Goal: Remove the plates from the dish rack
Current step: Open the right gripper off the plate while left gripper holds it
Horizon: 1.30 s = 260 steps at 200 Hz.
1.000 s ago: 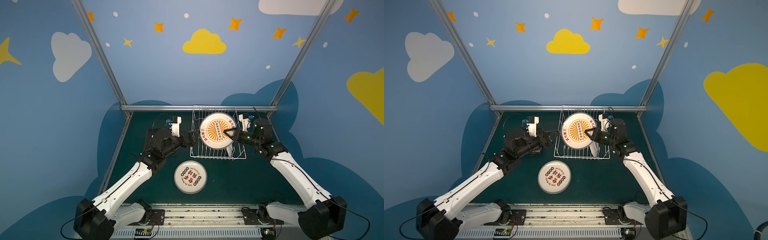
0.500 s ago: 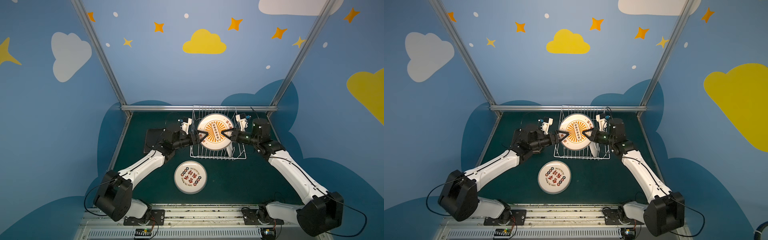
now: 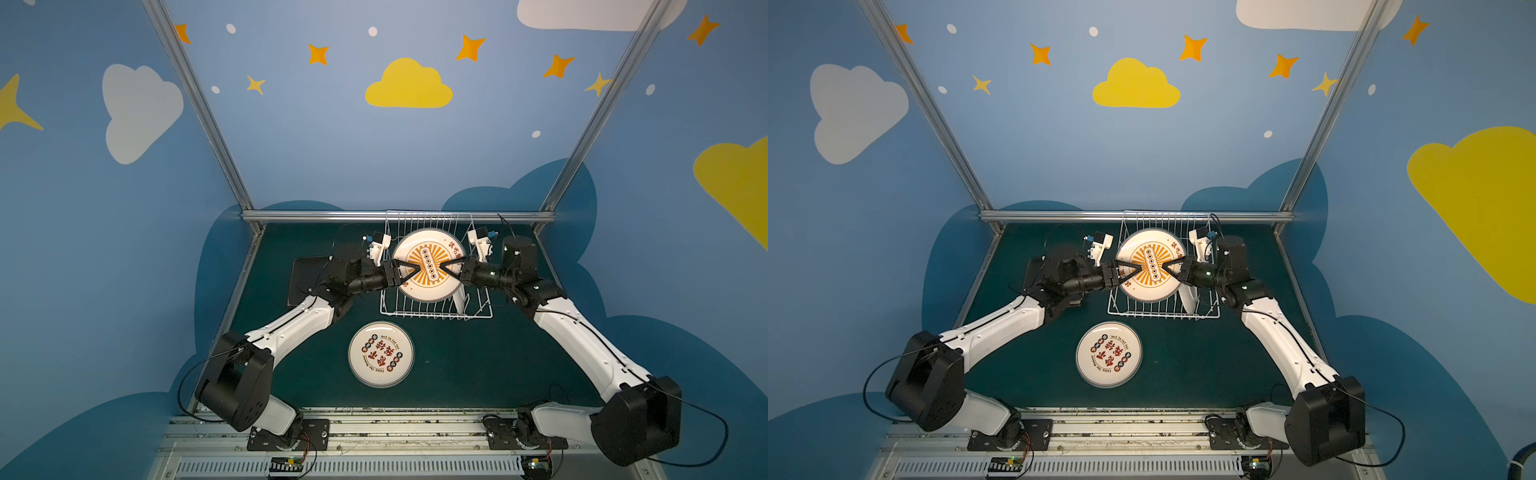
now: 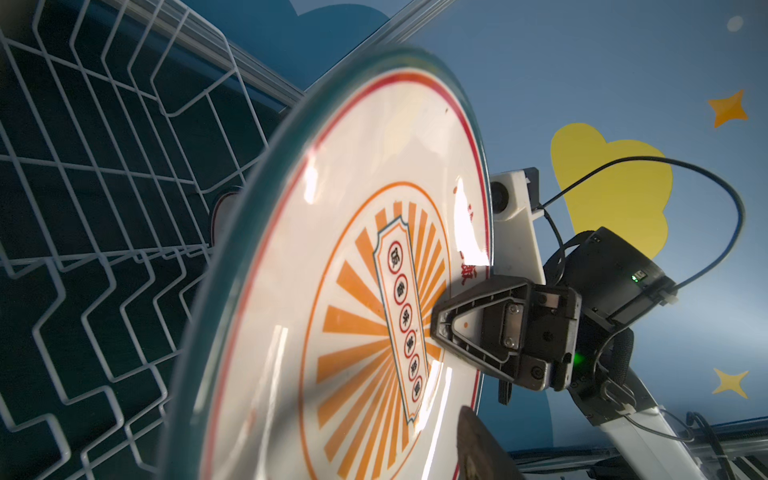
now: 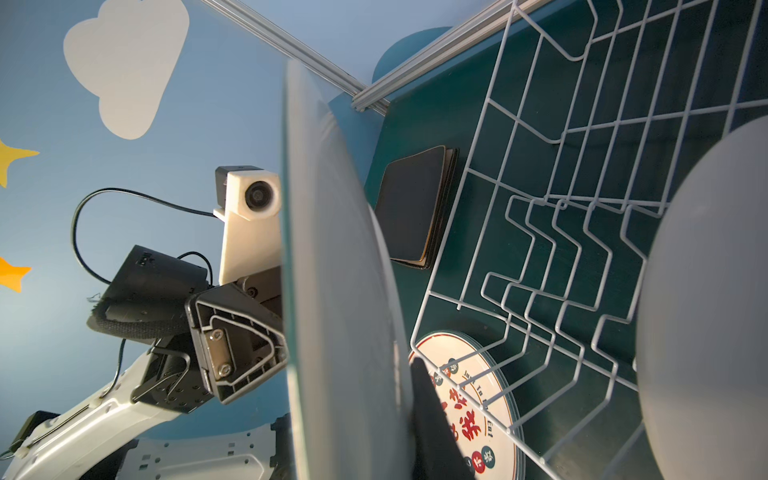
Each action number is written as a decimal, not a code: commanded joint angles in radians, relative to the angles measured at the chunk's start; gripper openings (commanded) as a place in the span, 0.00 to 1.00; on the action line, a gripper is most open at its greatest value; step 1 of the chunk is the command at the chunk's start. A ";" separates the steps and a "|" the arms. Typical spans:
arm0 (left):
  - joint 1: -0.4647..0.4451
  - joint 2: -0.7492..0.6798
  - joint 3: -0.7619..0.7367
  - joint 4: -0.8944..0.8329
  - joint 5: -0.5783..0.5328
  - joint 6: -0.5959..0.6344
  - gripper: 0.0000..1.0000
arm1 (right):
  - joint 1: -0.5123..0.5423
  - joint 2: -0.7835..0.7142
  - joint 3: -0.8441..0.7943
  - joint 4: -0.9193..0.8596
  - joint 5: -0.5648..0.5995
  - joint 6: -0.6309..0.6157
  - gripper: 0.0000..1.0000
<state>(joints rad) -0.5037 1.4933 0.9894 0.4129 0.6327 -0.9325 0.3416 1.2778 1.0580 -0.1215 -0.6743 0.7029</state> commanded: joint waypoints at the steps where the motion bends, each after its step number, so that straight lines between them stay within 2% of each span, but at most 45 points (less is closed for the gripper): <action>1: 0.002 0.020 0.034 0.058 0.061 -0.009 0.55 | -0.004 -0.003 -0.004 0.083 -0.032 0.010 0.00; 12: 0.002 0.024 0.037 0.064 0.073 -0.014 0.54 | -0.004 -0.003 -0.009 0.093 -0.039 0.016 0.00; 49: 0.002 0.021 0.038 0.069 0.081 -0.015 0.40 | -0.004 0.008 -0.012 0.100 -0.055 0.025 0.00; 103: 0.002 0.001 0.032 0.057 0.081 -0.011 0.37 | -0.007 0.026 -0.012 0.111 -0.086 0.038 0.00; 126: 0.002 -0.003 0.031 0.058 0.081 -0.008 0.29 | -0.008 0.030 -0.012 0.109 -0.093 0.041 0.00; 162: 0.002 -0.009 0.034 0.048 0.080 -0.006 0.17 | -0.010 0.032 -0.018 0.117 -0.090 0.046 0.04; 185: 0.003 -0.011 0.034 0.043 0.078 -0.008 0.16 | -0.012 0.035 -0.017 0.116 -0.091 0.046 0.06; 230: 0.002 -0.010 0.035 0.033 0.067 -0.024 0.03 | -0.012 0.035 -0.020 0.112 -0.091 0.043 0.14; 260: 0.003 -0.011 0.040 0.029 0.062 -0.037 0.03 | -0.014 0.036 -0.020 0.110 -0.093 0.041 0.18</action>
<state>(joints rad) -0.4900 1.5093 1.0004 0.4271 0.6994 -0.9958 0.3222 1.3033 1.0420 -0.0242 -0.7765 0.7502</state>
